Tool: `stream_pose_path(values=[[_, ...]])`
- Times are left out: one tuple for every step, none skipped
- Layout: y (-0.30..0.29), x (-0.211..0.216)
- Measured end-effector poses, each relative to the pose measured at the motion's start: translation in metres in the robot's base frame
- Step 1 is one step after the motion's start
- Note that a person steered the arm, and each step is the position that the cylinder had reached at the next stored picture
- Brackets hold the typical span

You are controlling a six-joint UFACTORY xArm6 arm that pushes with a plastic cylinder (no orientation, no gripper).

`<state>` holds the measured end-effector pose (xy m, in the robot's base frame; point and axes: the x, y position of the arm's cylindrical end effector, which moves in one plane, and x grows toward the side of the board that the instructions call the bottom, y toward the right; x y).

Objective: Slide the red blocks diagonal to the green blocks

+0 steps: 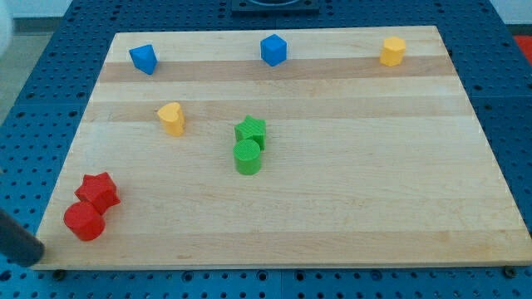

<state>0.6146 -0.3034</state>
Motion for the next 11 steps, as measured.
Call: stream_pose_path(values=[[0.0, -0.002], [0.001, -0.062], [0.001, -0.062], [0.006, -0.025], [0.007, -0.019], [0.007, -0.045], [0.037, -0.079], [0.08, -0.081], [0.08, -0.081], [0.057, -0.085], [0.014, -0.086]])
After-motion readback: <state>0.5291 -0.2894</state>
